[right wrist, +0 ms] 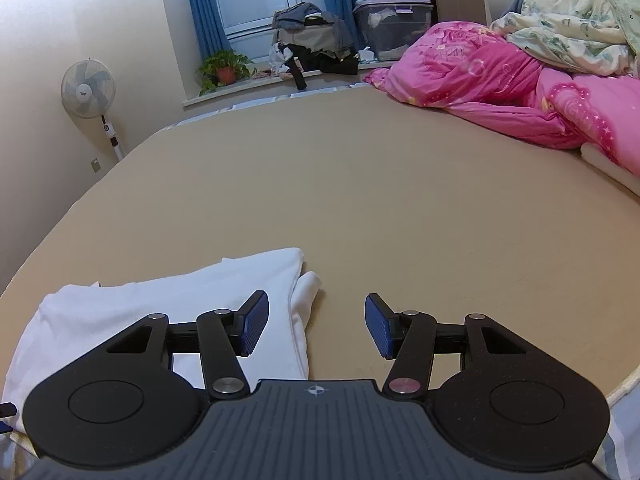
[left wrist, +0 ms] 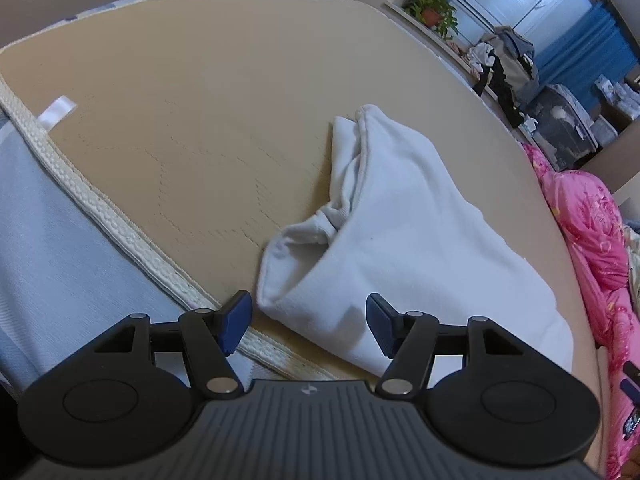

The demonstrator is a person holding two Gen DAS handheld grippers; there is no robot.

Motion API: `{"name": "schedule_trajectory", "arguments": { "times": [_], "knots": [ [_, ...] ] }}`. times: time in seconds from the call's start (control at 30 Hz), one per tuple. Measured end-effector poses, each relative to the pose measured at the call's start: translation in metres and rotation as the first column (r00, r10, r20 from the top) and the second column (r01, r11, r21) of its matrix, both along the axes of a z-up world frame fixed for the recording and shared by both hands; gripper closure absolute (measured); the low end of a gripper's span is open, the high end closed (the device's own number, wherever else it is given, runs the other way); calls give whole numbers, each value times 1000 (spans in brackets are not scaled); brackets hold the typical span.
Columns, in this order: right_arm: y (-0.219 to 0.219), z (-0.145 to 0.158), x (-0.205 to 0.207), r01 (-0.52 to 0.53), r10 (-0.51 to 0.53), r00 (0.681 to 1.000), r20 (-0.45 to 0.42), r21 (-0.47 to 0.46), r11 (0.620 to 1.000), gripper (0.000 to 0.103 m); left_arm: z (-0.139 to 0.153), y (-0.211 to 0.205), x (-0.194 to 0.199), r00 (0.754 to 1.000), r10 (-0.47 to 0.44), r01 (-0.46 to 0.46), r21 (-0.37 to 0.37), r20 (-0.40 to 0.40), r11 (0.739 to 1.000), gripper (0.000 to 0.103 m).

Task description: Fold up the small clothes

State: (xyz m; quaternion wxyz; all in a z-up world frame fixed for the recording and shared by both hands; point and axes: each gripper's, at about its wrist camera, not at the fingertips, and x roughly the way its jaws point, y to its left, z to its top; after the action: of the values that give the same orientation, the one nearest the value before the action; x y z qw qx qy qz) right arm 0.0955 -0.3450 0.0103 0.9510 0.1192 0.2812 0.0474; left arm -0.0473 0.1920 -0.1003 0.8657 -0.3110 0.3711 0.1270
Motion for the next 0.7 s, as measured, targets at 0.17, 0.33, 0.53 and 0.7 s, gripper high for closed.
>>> {"name": "schedule_trajectory", "arguments": {
  "times": [0.17,0.33,0.53,0.7],
  "knots": [
    [2,-1,0,5,-5,1000,-5,-6,1000,47,-1,-4,2,1000,-9,9,5,-11,1000,35],
    [6,0,1,9,-9,1000,-9,-12,1000,47,-2,-6,7,1000,-13,13,9,0,1000,35],
    [8,-1,0,9,-9,1000,-13,-21,1000,47,-10,-1,10,998,-2,9,-114,65,993,49],
    [7,-2,1,13,-13,1000,-15,-18,1000,47,-13,1,13,997,39,-27,-154,74,988,52]
  ]
}}
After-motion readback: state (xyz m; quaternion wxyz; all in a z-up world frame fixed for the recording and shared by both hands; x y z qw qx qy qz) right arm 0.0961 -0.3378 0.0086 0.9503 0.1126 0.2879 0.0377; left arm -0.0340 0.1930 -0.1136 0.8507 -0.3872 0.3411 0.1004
